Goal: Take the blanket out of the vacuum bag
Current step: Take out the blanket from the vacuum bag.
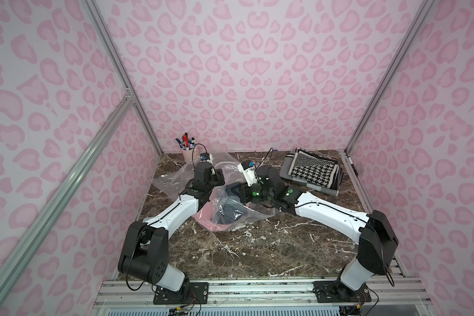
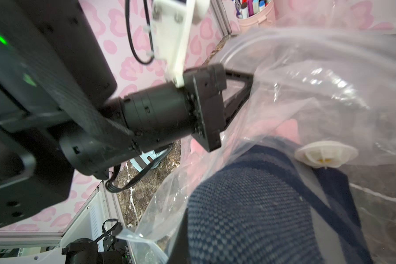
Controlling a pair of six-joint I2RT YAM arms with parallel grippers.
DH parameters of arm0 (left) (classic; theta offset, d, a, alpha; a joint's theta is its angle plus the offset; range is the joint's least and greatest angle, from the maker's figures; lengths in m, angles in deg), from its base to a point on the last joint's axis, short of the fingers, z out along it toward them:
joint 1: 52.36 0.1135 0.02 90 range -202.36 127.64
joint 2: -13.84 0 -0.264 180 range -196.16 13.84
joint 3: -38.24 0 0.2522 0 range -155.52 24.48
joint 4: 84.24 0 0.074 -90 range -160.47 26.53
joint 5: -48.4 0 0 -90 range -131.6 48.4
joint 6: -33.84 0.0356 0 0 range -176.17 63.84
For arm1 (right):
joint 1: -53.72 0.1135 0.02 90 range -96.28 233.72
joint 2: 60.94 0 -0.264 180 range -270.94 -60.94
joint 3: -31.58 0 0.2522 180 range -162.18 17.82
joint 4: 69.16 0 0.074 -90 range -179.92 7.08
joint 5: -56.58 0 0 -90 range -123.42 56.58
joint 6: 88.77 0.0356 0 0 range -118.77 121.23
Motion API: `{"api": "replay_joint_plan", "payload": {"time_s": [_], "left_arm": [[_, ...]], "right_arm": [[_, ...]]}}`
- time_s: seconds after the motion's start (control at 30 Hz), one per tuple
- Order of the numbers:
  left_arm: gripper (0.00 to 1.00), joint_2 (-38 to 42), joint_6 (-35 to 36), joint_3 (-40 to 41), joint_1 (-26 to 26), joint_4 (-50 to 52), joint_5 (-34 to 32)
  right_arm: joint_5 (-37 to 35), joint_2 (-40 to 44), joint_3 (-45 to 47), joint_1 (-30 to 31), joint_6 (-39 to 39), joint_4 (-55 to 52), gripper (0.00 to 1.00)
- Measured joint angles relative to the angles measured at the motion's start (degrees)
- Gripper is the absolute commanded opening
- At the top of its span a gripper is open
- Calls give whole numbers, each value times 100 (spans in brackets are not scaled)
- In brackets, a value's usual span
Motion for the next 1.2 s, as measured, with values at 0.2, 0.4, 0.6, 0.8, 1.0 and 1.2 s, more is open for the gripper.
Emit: {"api": "replay_joint_plan", "payload": {"time_s": [0.2, 0.4, 0.6, 0.8, 1.0, 1.2], "left_arm": [[4, 280, -107, 503, 0, -46, -33], [4, 319, -116, 647, -4, 35, -341], [4, 216, -149, 603, -4, 101, -619], [4, 190, -144, 468, -4, 155, -793], [4, 94, -142, 323, -4, 201, -1093], [4, -37, -142, 72, -4, 238, -1255]], "right_arm": [[46, 114, -254, -293, -133, -234, 0], [79, 542, -483, -619, -297, -376, 0], [-22, 1200, -420, -1169, -485, -452, 0], [-85, 1722, -369, -1919, -601, -833, 0], [-79, 2173, -225, -2566, -684, -1071, 0], [9, 2524, 35, -3115, -728, -1298, 0]]}}
